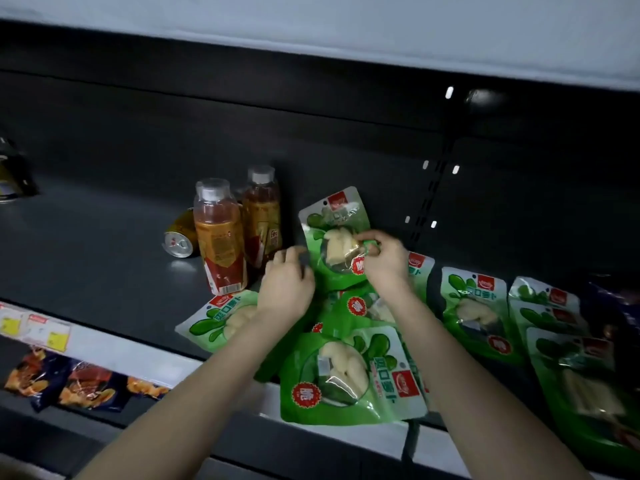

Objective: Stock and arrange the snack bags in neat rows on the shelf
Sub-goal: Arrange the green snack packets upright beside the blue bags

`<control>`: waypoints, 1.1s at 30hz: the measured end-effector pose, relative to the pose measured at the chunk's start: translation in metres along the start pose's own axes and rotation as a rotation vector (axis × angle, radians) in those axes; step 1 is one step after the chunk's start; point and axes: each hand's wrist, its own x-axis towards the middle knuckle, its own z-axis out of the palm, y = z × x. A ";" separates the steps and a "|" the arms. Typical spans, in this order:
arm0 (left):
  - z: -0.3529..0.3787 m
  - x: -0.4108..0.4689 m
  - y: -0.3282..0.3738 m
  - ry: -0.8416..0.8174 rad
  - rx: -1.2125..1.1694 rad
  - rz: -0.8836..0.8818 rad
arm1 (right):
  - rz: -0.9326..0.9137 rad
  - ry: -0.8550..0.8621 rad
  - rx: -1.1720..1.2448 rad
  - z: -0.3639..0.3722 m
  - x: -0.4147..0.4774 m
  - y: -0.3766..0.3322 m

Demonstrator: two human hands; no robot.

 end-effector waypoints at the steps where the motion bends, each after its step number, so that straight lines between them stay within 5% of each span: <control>1: 0.003 0.006 0.008 0.007 -0.077 -0.006 | 0.019 0.015 0.022 -0.008 -0.003 0.007; 11: 0.062 0.017 0.091 -0.202 -0.514 -0.190 | 0.112 0.108 0.097 -0.098 -0.043 0.079; 18: 0.100 -0.001 0.120 -0.421 -0.740 -0.200 | 0.006 0.150 -0.183 -0.129 -0.073 0.105; 23: 0.118 -0.020 0.143 -0.488 -0.595 -0.058 | 0.055 0.209 -0.289 -0.152 -0.087 0.120; 27: 0.130 -0.034 0.145 -0.464 -0.295 0.227 | 0.074 0.202 -0.529 -0.159 -0.094 0.128; 33: 0.137 -0.036 0.136 -0.391 0.150 0.417 | 0.061 -0.143 -0.709 -0.144 -0.102 0.134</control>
